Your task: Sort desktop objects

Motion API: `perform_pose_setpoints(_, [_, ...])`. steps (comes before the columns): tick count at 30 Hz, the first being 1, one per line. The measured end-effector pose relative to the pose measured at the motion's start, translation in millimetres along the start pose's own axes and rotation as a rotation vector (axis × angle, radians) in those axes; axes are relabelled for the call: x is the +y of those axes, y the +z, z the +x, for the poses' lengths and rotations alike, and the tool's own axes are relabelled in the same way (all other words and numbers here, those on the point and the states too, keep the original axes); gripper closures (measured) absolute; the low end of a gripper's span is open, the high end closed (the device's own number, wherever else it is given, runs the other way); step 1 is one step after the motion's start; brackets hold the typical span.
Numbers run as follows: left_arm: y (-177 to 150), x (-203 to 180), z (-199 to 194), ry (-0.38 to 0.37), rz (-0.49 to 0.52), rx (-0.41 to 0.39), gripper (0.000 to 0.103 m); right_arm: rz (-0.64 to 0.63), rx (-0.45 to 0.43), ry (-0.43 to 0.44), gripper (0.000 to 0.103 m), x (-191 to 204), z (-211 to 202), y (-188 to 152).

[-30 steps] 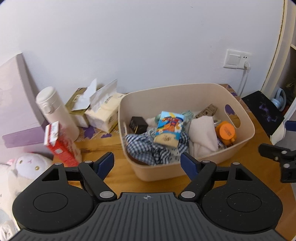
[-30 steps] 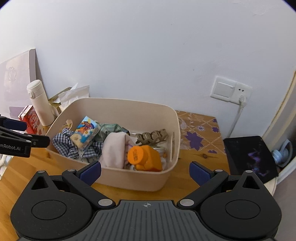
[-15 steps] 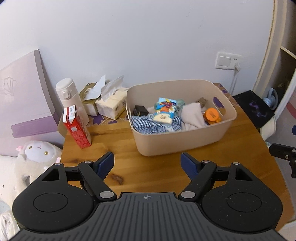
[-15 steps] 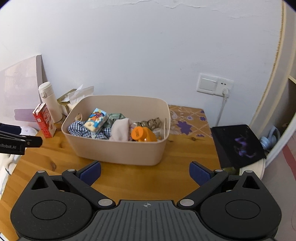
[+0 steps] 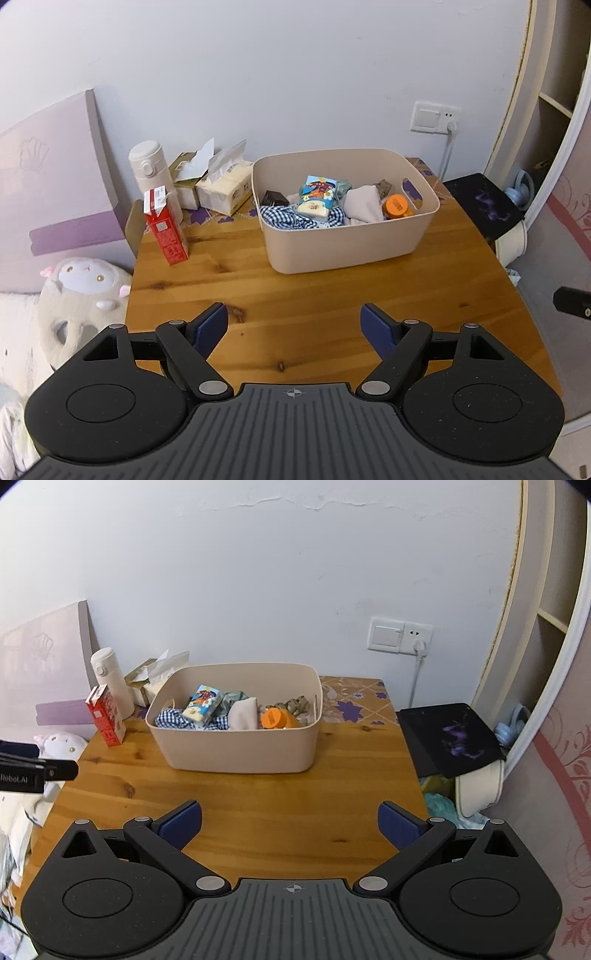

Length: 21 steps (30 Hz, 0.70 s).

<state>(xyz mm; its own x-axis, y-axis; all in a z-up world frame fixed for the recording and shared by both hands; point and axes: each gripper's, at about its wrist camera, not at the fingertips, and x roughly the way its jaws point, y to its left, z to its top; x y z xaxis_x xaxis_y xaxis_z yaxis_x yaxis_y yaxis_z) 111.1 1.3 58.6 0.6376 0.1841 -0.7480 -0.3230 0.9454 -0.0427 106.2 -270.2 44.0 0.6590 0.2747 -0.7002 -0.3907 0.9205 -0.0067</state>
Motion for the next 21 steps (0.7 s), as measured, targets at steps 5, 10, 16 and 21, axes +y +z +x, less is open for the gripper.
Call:
perform_pose_setpoints(5, [-7, -4, -20, -0.015, 0.018, -0.001, 0.023, 0.004, 0.011, 0.011, 0.0, -1, -18, -5])
perform_pose_setpoints(10, [-12, -6, -38, -0.028, 0.04, 0.004, 0.023, 0.021, 0.044, 0.023, 0.0, -4, -31, -15])
perform_pose_setpoints(16, [-24, -8, -57, -0.039, 0.037, 0.025, 0.023, 0.039, 0.057, 0.017, 0.0, -11, -48, -23])
perform_pose_setpoints(21, [-32, -10, -69, -0.06, 0.007, 0.049, 0.023, 0.033, 0.069, 0.009, 0.0, -15, -57, -25])
